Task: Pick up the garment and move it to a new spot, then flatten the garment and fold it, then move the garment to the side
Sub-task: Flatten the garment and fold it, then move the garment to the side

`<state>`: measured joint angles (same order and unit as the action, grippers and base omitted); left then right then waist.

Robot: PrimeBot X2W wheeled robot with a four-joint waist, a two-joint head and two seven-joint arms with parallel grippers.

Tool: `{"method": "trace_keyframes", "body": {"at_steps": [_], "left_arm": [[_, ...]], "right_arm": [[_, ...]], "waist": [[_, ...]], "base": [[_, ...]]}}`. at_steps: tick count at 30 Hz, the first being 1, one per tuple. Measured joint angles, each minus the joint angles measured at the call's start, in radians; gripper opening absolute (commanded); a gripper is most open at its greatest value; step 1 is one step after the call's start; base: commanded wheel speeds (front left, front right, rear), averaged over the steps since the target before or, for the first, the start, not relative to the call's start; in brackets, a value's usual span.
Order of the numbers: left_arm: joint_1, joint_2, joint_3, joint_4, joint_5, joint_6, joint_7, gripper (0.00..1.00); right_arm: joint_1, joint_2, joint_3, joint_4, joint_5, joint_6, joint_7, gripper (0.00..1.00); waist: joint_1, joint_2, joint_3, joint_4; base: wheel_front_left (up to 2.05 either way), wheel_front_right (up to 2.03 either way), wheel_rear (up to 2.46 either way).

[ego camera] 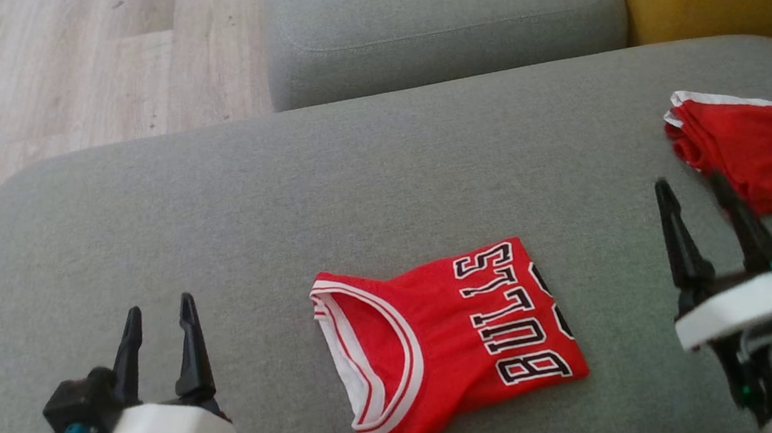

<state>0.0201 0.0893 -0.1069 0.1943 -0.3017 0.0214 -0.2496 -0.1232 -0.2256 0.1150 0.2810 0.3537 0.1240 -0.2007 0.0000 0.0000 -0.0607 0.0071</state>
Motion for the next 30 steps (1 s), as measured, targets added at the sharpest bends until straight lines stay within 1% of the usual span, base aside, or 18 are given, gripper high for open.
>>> {"method": "trace_keyframes", "body": {"at_steps": [4, 10, 12, 15, 18, 20, 21, 24, 26, 30], "left_arm": [[0.003, -0.002, 0.004, 0.000, 0.002, -0.005, 0.000, 1.00], [0.021, -0.003, 0.016, 0.002, 0.033, -0.012, 0.000, 1.00], [0.021, -0.005, 0.016, 0.003, 0.036, -0.014, 0.000, 1.00], [0.020, -0.008, 0.016, 0.005, 0.036, -0.019, 0.000, 1.00], [0.019, -0.011, 0.016, 0.006, 0.037, -0.022, 0.000, 1.00], [0.018, -0.014, 0.014, 0.011, 0.045, -0.025, 0.000, 1.00], [0.018, -0.015, 0.014, 0.013, 0.045, -0.029, 0.000, 1.00], [0.015, -0.021, 0.009, 0.020, 0.045, -0.030, 0.000, 1.00], [0.014, -0.024, 0.004, 0.023, 0.046, -0.030, 0.000, 1.00], [0.014, -0.026, -0.002, 0.029, 0.047, -0.030, 0.000, 1.00]], "right_arm": [[0.042, 0.024, -0.033, 0.000, -0.038, 0.000, -0.011, 1.00], [0.073, 0.052, -0.038, 0.004, -0.075, 0.000, -0.007, 1.00], [0.072, 0.053, -0.035, 0.009, -0.075, 0.000, 0.010, 1.00], [0.070, 0.053, -0.013, 0.027, -0.069, 0.000, 0.066, 1.00], [0.037, 0.051, 0.047, 0.078, -0.030, 0.000, 0.183, 1.00], [-0.016, 0.051, 0.085, 0.122, 0.018, 0.000, 0.276, 1.00], [-0.047, 0.044, 0.110, 0.147, 0.019, 0.000, 0.323, 1.00], [-0.137, 0.045, 0.117, 0.226, 0.068, 0.000, 0.442, 1.00], [-0.177, 0.044, 0.117, 0.286, 0.072, 0.000, 0.509, 1.00], [-0.199, 0.051, 0.131, 0.395, 0.095, 0.000, 0.635, 1.00]], "waist": [[0.0000, 0.0000, 0.002, -0.009], [0.0000, 0.0000, 0.009, -0.011], [0.0000, 0.0000, 0.011, -0.007], [0.0000, 0.0000, 0.013, 0.004], [0.0000, 0.0000, 0.018, 0.018], [0.0000, 0.0000, 0.021, 0.031], [0.0000, 0.0000, 0.023, 0.038], [0.0000, 0.0000, 0.028, 0.062], [0.0000, 0.0000, 0.031, 0.079], [0.0000, 0.0000, 0.036, 0.115]], "base": [[0.00, 0.00, 0.00], [0.00, 0.00, 0.00], [0.00, 0.00, 0.00], [0.00, 0.00, 0.00], [0.00, 0.00, 0.00], [0.00, 0.00, 0.00], [0.00, 0.00, 0.00], [0.00, 0.00, 0.00], [0.00, 0.00, 0.00], [0.00, 0.00, 0.00]]}}
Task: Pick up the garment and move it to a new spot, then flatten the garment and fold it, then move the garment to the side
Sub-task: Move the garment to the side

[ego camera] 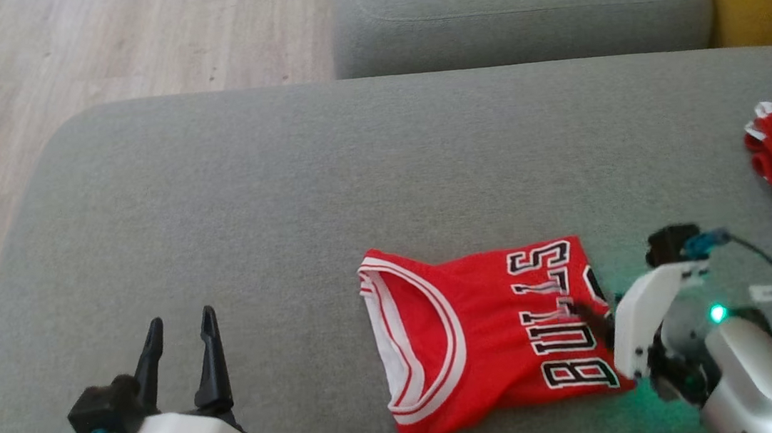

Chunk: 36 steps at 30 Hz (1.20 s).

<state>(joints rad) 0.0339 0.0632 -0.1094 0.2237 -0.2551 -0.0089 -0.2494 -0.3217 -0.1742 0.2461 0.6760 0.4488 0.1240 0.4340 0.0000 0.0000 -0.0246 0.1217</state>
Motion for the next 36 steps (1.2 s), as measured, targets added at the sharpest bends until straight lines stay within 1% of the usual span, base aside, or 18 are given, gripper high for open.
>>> {"method": "trace_keyframes", "body": {"at_steps": [2, 7, 8, 9, 10, 11, 13, 17, 19, 23, 27, 31, 32, 36], "left_arm": [[-0.001, 0.000, -0.001, 0.006, 0.000, -0.001, 0.000, 1.00], [-0.007, 0.000, 0.001, 0.009, 0.000, -0.003, 0.000, 1.00], [-0.007, 0.000, 0.002, 0.009, 0.000, -0.009, 0.000, 1.00], [-0.007, 0.000, 0.003, 0.010, 0.000, -0.009, 0.000, 1.00], [-0.008, -0.001, 0.005, 0.011, 0.000, -0.009, 0.000, 1.00], [-0.008, -0.001, 0.008, 0.013, 0.001, -0.009, 0.000, 1.00], [-0.008, -0.001, 0.016, 0.013, 0.007, -0.009, 0.000, 1.00], [-0.010, -0.002, 0.016, 0.009, 0.008, -0.012, 0.000, 1.00], [-0.010, -0.002, 0.011, 0.005, 0.010, -0.019, 0.000, 1.00], [-0.020, -0.006, -0.010, 0.001, 0.012, -0.034, 0.000, 1.00], [-0.022, -0.006, -0.019, -0.008, 0.015, -0.036, 0.000, 1.00], [-0.034, -0.007, -0.045, -0.009, 0.015, -0.041, 0.000, 1.00], [-0.049, -0.010, -0.058, -0.009, 0.015, -0.045, 0.000, 1.00], [-0.076, -0.012, -0.084, -0.008, 0.016, -0.050, 0.000, 1.00]], "right_arm": [[0.001, 0.002, 0.016, 0.043, 0.016, 0.000, 0.057, 1.00], [-0.019, -0.001, 0.019, 0.075, 0.061, 0.000, 0.131, 1.00], [-0.019, -0.002, 0.020, 0.077, 0.067, 0.000, 0.131, 0.95], [-0.019, -0.002, 0.021, 0.078, 0.076, 0.000, 0.130, 0.69], [-0.019, -0.002, 0.025, 0.077, 0.085, 0.000, 0.128, 0.45], [-0.019, -0.002, 0.033, 0.072, 0.093, 0.000, 0.118, 0.00], [-0.019, -0.001, 0.052, 0.068, 0.105, 0.000, 0.094, 0.00], [-0.021, 0.000, 0.079, 0.060, 0.104, 0.000, -0.003, 0.00], [-0.040, -0.001, 0.086, 0.059, 0.104, 0.000, -0.045, 0.00], [-0.111, -0.007, 0.099, 0.056, 0.102, 0.000, -0.086, 0.00], [-0.150, -0.018, 0.107, 0.054, 0.095, 0.000, -0.100, 0.00], [-0.161, -0.019, 0.114, 0.049, 0.094, 0.000, -0.110, 0.00], [-0.163, -0.018, 0.120, 0.037, 0.095, 0.000, -0.113, 0.00], [-0.166, -0.020, 0.133, 0.016, 0.098, 0.000, -0.128, 0.00]], "waist": [[0.0000, 0.0000, 0.002, 0.016], [0.0000, 0.0000, 0.007, 0.043], [0.0000, 0.0000, 0.008, 0.045], [0.0000, 0.0000, 0.009, 0.047], [0.0000, 0.0000, 0.009, 0.047], [0.0000, 0.0000, 0.009, 0.046], [0.0000, 0.0000, 0.008, 0.039], [0.0000, 0.0000, 0.005, 0.012], [0.0000, 0.0000, 0.004, -0.008], [0.0000, 0.0000, 0.003, -0.065], [0.0000, 0.0000, 0.005, -0.141], [0.0000, 0.0000, 0.010, -0.232], [0.0000, 0.0000, 0.014, -0.280], [0.0000, 0.0000, 0.025, -0.373]], "base": [[0.00, 0.00, 0.00], [0.00, 0.00, 0.00], [0.00, 0.00, 0.00], [0.00, 0.00, 0.00], [0.00, 0.00, 0.00], [0.00, 0.00, 0.00], [0.00, 0.00, 0.00], [0.00, 0.00, 0.00], [0.00, 0.00, 0.00], [0.00, 0.00, 0.00], [0.00, 0.00, 0.00], [0.00, 0.00, 0.00], [0.00, 0.00, 0.00], [0.00, 0.00, 0.00]]}}
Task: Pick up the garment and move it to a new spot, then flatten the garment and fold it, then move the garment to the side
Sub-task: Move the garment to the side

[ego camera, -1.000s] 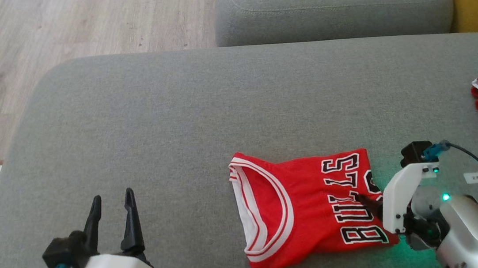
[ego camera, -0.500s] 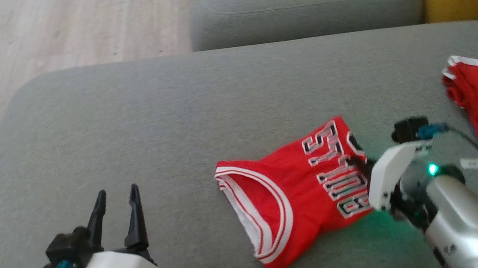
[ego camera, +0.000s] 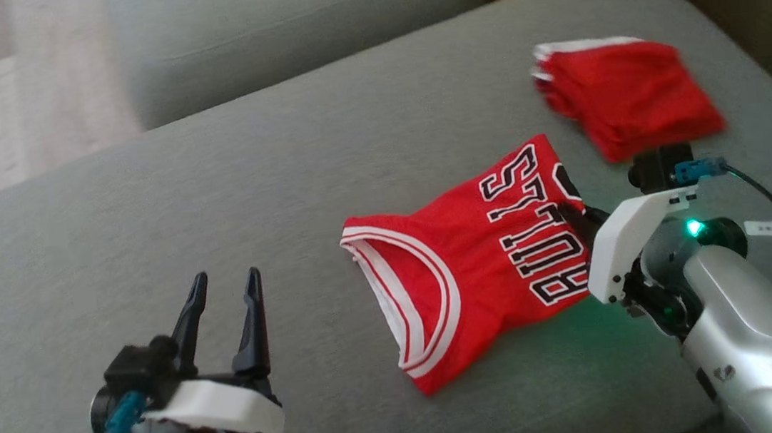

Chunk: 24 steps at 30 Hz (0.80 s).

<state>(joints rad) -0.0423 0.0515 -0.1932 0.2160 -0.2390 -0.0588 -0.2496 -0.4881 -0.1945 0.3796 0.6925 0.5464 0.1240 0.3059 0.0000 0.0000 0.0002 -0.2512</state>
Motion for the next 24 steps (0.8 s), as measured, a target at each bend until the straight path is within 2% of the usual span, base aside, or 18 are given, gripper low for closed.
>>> {"method": "trace_keyframes", "body": {"at_steps": [9, 13, 17, 24], "left_arm": [[-0.032, -0.003, -0.027, 0.010, 0.000, 0.000, 0.000, 1.00], [-0.047, -0.003, -0.027, 0.011, 0.010, 0.001, 0.000, 1.00], [-0.056, -0.003, -0.027, 0.017, 0.019, 0.001, 0.000, 1.00], [-0.130, 0.000, -0.038, 0.031, 0.044, -0.003, 0.000, 1.00]], "right_arm": [[-0.009, -0.012, 0.036, -0.030, 0.031, 0.000, -0.021, 0.00], [-0.058, -0.034, 0.131, -0.060, 0.076, 0.000, -0.027, 0.00], [-0.181, -0.055, 0.191, -0.056, 0.132, 0.000, -0.057, 0.00], [-0.430, -0.105, 0.234, 0.031, 0.237, 0.000, -0.101, 0.00]], "waist": [[0.0000, 0.0000, 0.039, -0.120], [0.0000, 0.0000, 0.075, -0.120], [0.0000, 0.0000, 0.115, -0.105], [0.0000, 0.0000, 0.201, -0.065]], "base": [[0.00, 0.00, 0.00], [0.00, 0.00, 0.00], [0.00, 0.00, 0.00], [0.00, 0.00, 0.00]]}}
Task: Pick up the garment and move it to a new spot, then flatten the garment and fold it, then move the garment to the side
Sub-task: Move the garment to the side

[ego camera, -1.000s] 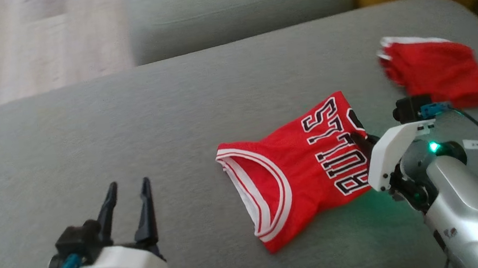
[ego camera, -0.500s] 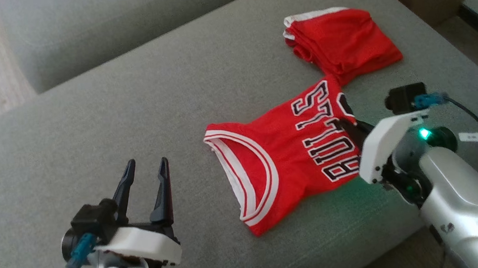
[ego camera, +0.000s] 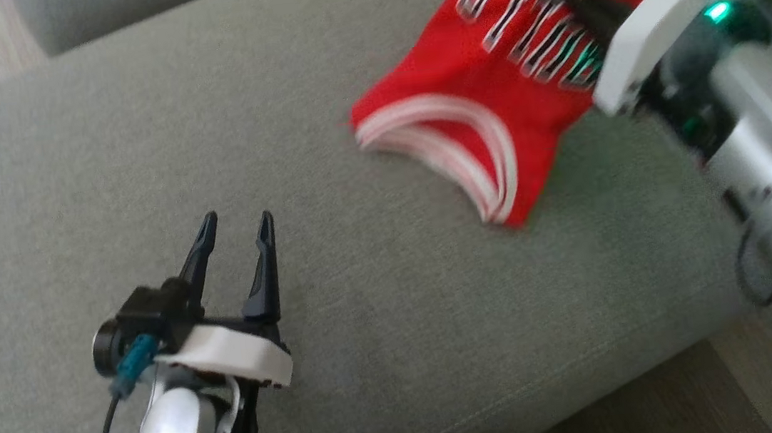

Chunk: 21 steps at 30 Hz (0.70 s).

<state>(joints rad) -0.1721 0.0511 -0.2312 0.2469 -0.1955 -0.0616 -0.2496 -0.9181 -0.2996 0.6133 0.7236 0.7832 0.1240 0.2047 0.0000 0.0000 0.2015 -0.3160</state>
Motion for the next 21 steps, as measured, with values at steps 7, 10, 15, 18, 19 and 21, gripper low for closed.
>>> {"method": "trace_keyframes", "body": {"at_steps": [7, 10, 15, 18, 19, 21], "left_arm": [[-0.037, 0.016, -0.009, 0.017, 0.009, 0.002, 0.000, 1.00], [-0.038, 0.022, -0.010, 0.016, 0.009, 0.005, 0.000, 1.00], [-0.054, 0.023, -0.015, 0.015, 0.017, 0.009, 0.001, 1.00], [-0.073, 0.024, -0.016, 0.012, 0.018, 0.010, 0.002, 1.00], [-0.078, 0.025, -0.016, 0.012, 0.018, 0.010, 0.002, 1.00], [-0.082, 0.028, -0.016, 0.012, 0.018, 0.011, 0.002, 1.00]], "right_arm": [[-0.121, -0.118, 0.024, 0.120, 0.046, 0.000, -0.002, 0.00], [-0.141, -0.158, 0.036, 0.141, 0.053, 0.000, -0.004, 0.00], [-0.179, -0.228, 0.050, 0.208, 0.051, 0.000, -0.035, 0.00], [-0.208, -0.240, 0.047, 0.262, 0.029, 0.000, -0.066, 0.00], [-0.219, -0.240, 0.045, 0.280, 0.018, 0.000, -0.076, 0.00], [-0.234, -0.239, 0.040, 0.306, 0.007, 0.000, -0.097, 0.15]], "waist": [[0.0001, 0.0000, 0.084, 0.039], [0.0001, 0.0000, 0.110, 0.043], [0.0001, 0.0000, 0.140, 0.046], [0.0001, 0.0000, 0.159, 0.046], [0.0001, 0.0000, 0.164, 0.046], [0.0001, 0.0000, 0.175, 0.046]], "base": [[0.00, 0.00, 0.00], [0.00, 0.00, 0.00], [0.00, 0.00, 0.00], [0.00, 0.00, 0.00], [0.00, 0.00, 0.00], [0.00, 0.00, 0.00]]}}
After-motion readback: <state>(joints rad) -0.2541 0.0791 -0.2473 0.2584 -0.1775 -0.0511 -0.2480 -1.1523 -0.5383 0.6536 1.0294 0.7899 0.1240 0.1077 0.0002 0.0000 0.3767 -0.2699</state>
